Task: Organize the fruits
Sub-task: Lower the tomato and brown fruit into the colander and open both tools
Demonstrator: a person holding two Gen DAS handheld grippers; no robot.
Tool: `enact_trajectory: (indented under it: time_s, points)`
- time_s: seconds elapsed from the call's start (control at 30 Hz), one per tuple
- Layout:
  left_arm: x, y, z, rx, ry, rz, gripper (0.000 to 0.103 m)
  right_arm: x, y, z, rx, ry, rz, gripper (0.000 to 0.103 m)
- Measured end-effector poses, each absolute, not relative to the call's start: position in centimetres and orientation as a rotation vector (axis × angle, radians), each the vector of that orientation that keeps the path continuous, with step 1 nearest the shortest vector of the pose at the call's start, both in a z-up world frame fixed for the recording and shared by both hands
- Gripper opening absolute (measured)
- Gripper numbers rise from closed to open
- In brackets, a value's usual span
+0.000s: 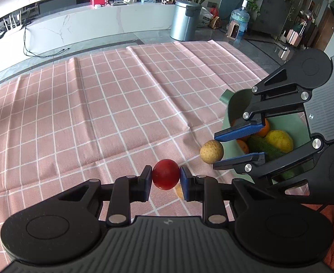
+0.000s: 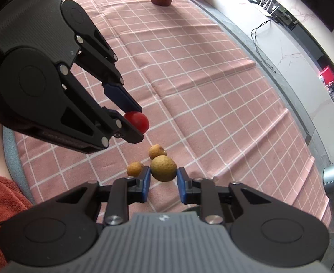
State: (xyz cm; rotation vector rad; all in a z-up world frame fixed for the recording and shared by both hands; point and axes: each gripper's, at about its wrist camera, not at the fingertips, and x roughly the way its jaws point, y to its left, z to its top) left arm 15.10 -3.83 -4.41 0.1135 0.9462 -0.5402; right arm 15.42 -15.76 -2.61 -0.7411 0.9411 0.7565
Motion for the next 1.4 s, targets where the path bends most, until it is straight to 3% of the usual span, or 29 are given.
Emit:
enact_trajectory:
  time_s: [0.5, 1.4]
  points:
    - [12.3, -10.0, 0.1, 0.16, 0.862, -0.648, 0.029, 10.3, -22.6, 1.6, -0.702, 0.906, 0.621, 0.021]
    - [16.9, -18.1, -6.3, 0.17, 1.02, -0.673, 0.029, 13.6, -31.4, -3.5, -0.448, 0.973, 0.492, 0.021]
